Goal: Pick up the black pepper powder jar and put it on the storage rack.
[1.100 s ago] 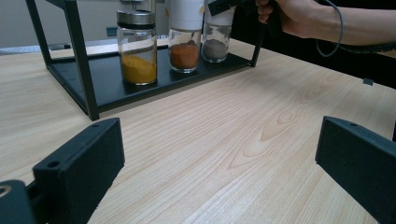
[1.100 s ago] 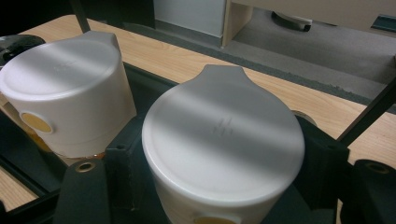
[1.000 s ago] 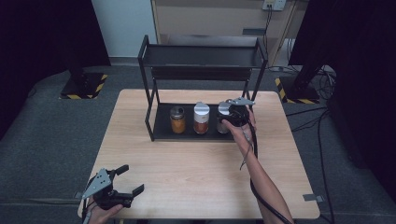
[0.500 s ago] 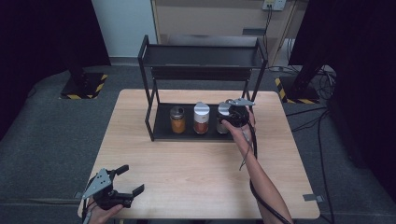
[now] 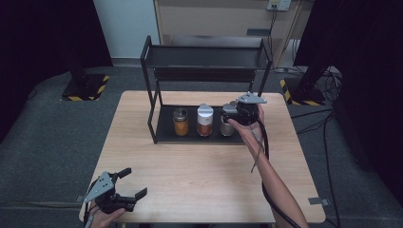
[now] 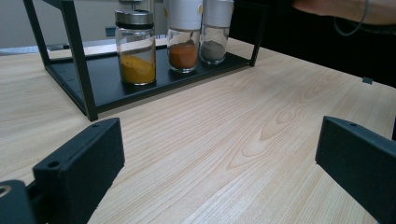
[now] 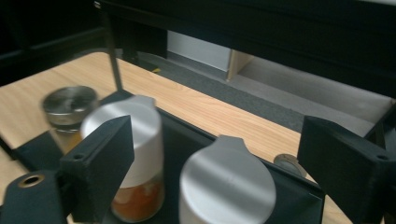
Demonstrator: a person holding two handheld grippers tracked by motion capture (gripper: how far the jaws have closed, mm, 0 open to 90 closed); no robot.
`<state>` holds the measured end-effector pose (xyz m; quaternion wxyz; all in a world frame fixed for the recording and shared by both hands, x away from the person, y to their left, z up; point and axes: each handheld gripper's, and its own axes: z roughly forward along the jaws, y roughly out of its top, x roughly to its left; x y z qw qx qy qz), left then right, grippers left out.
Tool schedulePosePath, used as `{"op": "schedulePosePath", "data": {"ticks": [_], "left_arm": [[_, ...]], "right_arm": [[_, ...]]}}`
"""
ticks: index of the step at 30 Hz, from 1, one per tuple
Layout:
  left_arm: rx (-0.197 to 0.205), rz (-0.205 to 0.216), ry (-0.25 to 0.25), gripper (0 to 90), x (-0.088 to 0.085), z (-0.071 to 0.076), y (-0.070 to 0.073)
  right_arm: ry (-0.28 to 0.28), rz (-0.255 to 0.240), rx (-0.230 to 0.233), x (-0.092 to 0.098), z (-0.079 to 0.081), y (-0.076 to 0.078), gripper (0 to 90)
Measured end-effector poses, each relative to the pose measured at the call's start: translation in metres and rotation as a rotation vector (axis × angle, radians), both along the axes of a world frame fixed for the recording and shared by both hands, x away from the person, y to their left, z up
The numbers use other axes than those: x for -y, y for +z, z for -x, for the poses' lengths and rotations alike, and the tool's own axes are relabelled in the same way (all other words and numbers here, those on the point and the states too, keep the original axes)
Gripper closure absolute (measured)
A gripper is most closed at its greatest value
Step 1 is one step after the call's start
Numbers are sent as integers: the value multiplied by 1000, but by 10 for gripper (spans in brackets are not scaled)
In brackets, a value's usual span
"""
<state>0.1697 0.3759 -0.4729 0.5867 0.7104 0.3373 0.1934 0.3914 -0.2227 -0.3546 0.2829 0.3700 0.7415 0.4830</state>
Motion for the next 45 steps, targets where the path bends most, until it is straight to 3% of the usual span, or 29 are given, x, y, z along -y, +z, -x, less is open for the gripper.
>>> {"op": "schedulePosePath", "data": {"ticks": [4, 9, 19, 31, 45], "left_arm": [[0, 0, 2, 5, 0, 0, 0], [0, 2, 7, 4, 0, 0, 0], [0, -11, 10, 4, 2, 1, 2], [2, -4, 13, 4, 1, 1, 0], [2, -10, 10, 4, 1, 2, 1]], "right_arm": [[45, 15, 19, 4, 10, 12, 90], [89, -3, 32, 16, 23, 20, 86], [162, -39, 51, 43, 61, 19, 62], [185, -59, 62, 65, 95, 14, 59], [183, -78, 52, 86, 130, -4, 60]]}}
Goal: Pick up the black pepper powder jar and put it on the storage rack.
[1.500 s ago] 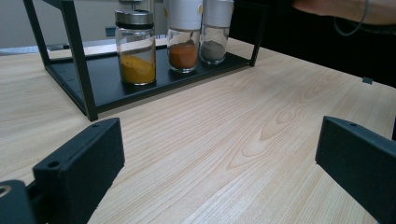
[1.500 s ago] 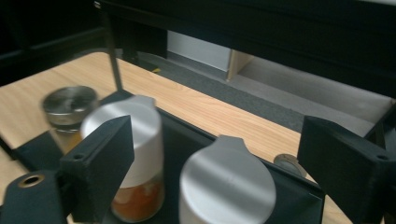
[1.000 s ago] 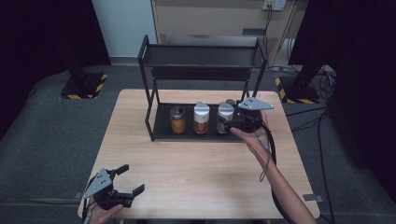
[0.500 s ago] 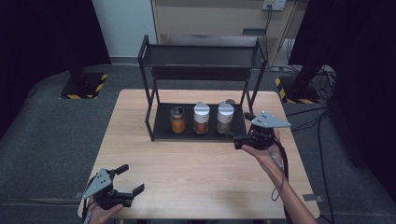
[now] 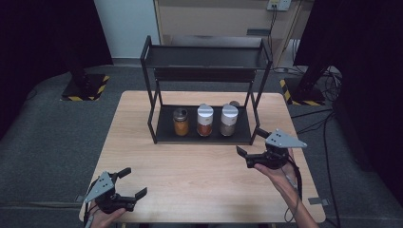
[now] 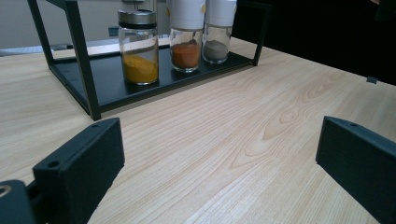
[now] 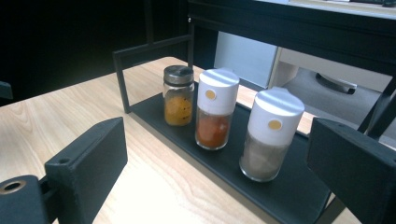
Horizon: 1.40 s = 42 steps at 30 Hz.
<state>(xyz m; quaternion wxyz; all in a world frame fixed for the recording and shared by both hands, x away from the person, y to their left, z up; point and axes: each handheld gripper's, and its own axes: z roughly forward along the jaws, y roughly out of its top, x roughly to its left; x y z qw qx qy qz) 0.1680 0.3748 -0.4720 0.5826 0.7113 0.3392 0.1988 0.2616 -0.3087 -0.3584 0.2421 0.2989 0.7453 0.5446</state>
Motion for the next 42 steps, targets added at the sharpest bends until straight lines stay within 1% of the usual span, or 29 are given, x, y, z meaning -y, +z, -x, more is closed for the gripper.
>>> {"op": "schedulePosePath", "data": {"ticks": [11, 18, 28, 36, 39, 42], "left_arm": [[2, 4, 3, 4, -1, 1, 0], [1, 1, 3, 4, 0, 1, 0], [1, 0, 4, 4, 0, 1, 0], [0, -2, 4, 4, 0, 1, 0], [-1, -2, 5, 4, 0, 1, 0], [-1, -3, 5, 4, 0, 1, 1]], "right_arm": [[-23, -29, -19, 18, 25, -16, 61], [-53, -36, -27, 31, 42, -22, 63], [-98, -38, -49, 48, 65, -33, 64], [-132, -35, -70, 57, 80, -42, 65], [-145, -45, -83, 60, 84, -48, 65], [-157, -43, -95, 62, 88, -53, 66]]}}
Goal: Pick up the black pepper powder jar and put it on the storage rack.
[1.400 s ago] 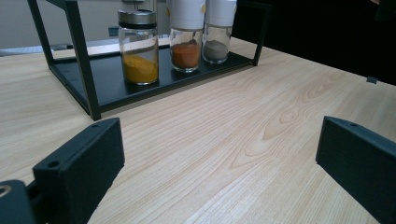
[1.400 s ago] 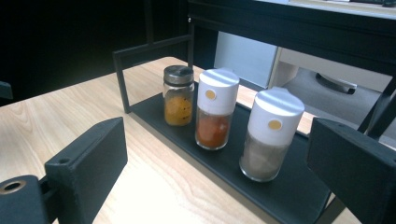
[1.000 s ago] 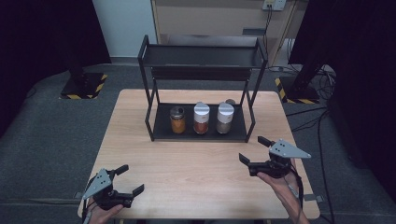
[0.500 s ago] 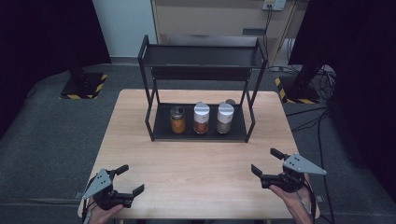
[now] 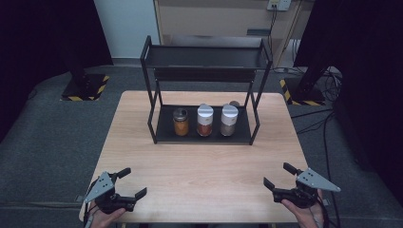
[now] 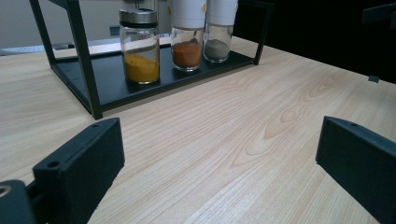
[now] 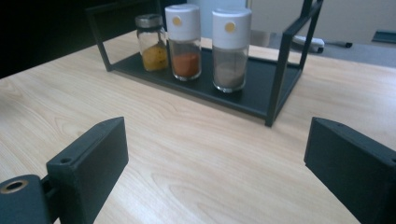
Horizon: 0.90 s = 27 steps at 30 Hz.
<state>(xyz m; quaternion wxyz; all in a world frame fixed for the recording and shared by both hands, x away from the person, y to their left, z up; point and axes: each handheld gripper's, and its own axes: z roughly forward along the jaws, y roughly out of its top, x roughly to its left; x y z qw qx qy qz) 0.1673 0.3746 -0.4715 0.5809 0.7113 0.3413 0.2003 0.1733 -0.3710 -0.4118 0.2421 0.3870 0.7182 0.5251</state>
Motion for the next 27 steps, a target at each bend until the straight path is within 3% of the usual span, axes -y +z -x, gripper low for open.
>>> {"op": "schedulePosePath", "data": {"ticks": [16, 27], "left_arm": [[0, -3, -1, 4, 1, 0, 0], [5, -12, -27, 4, 2, -3, 0]], "right_arm": [[-26, 16, -3, 11, 19, -17, 68], [-28, 7, 46, 15, 24, -24, 73]]}}
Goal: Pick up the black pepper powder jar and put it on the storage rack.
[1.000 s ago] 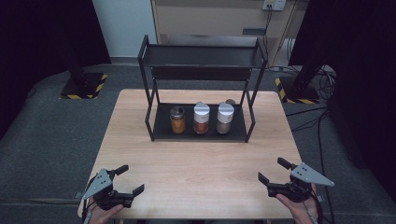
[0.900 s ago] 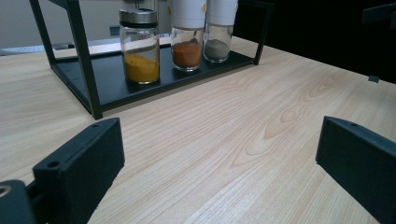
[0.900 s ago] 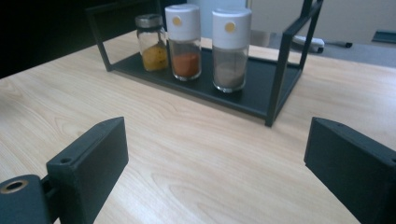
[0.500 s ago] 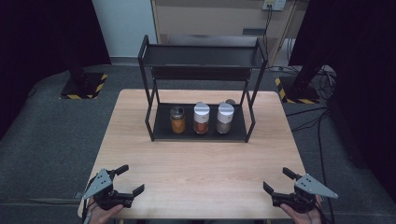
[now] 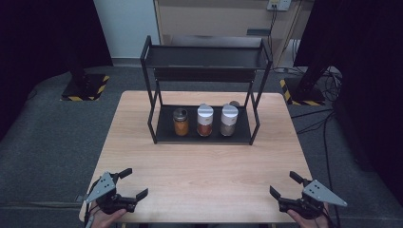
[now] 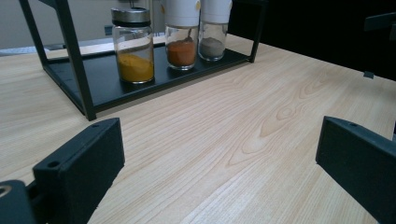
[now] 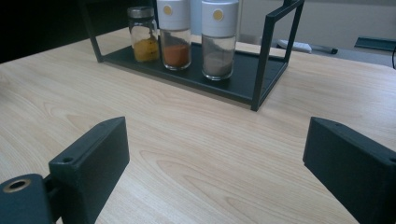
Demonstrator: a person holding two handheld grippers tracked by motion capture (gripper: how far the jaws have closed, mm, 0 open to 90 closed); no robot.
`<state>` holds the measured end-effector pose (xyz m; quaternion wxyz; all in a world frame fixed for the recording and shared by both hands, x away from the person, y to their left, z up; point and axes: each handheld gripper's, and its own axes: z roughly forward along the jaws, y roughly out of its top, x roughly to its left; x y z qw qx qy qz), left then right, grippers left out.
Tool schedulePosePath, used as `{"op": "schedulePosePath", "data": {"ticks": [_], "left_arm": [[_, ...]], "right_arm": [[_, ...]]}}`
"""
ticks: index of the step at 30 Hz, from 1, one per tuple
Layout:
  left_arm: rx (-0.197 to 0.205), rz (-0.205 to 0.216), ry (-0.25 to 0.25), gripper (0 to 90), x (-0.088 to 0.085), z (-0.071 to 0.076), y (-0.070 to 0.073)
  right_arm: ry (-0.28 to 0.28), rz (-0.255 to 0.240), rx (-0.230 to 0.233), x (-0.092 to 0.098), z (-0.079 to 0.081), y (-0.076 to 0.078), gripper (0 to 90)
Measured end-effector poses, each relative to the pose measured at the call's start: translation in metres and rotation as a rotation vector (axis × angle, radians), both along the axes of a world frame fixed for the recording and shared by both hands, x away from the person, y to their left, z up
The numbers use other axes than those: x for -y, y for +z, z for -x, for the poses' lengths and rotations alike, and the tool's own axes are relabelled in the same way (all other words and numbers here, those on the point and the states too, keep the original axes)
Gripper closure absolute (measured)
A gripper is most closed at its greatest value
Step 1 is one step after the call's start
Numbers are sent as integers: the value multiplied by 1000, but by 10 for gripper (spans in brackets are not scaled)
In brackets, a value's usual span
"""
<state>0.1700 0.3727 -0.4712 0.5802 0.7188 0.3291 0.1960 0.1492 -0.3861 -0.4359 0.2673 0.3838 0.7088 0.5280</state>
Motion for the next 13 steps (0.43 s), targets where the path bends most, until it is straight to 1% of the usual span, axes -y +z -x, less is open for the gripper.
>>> {"op": "schedulePosePath", "data": {"ticks": [4, 13], "left_arm": [[1, 0, 0, 5, 0, 0, 0], [3, -1, 1, 5, 0, 0, 0]], "right_arm": [[-2, -11, 2, 2, 0, -2, 73], [0, -1, 7, 0, 0, -2, 72]]}}
